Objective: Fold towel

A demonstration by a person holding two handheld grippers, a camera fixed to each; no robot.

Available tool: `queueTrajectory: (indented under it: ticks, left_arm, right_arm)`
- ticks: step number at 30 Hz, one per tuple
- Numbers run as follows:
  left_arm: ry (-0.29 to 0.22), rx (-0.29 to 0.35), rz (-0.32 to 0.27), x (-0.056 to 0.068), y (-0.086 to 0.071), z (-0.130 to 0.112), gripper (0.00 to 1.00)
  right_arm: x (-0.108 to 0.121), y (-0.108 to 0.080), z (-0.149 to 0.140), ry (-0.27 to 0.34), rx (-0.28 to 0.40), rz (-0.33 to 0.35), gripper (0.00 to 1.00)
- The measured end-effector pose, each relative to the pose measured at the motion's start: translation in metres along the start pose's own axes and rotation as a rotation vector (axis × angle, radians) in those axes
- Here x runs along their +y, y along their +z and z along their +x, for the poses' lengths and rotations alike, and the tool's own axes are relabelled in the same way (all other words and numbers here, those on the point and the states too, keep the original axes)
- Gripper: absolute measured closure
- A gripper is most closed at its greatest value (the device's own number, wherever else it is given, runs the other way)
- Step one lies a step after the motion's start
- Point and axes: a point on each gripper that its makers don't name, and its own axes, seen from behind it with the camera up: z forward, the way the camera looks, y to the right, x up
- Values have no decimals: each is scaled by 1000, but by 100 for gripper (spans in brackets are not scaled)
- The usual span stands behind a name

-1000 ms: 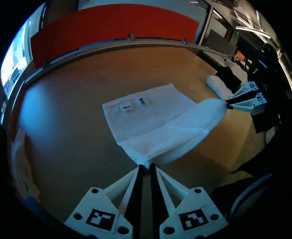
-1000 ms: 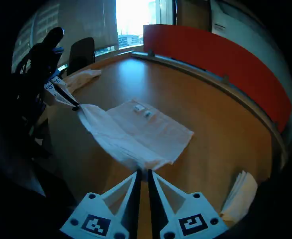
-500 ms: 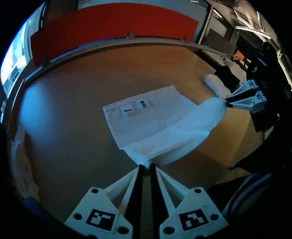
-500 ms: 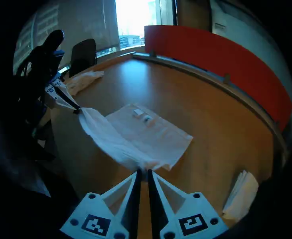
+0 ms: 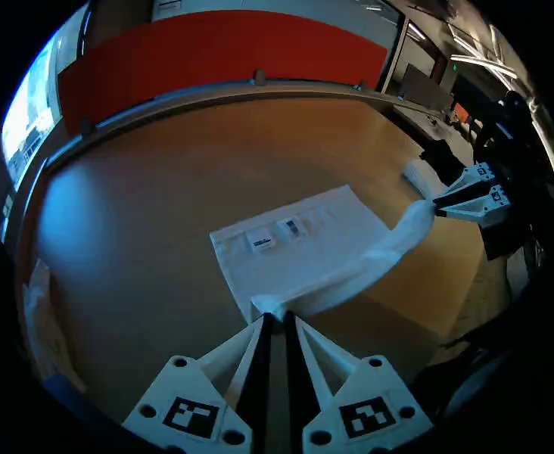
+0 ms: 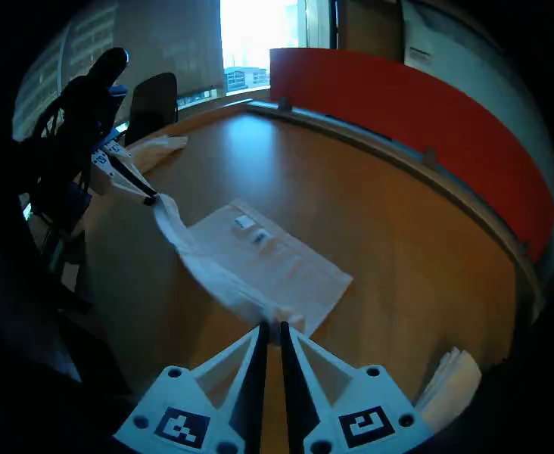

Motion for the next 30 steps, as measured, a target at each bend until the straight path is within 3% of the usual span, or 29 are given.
queueTrajectory:
  ticks: [9, 18, 30]
  left_arm:
    - [19, 4, 26, -24, 25, 28, 87]
    - [44, -9, 24, -30, 46, 33, 87]
    - [55, -15, 56, -45, 86, 33, 86]
  right_arm:
    - [32, 26, 15, -30, -6, -25, 88]
    - [46, 39, 8, -25, -41, -29, 88]
    - [64, 71, -5, 8, -76, -43, 88]
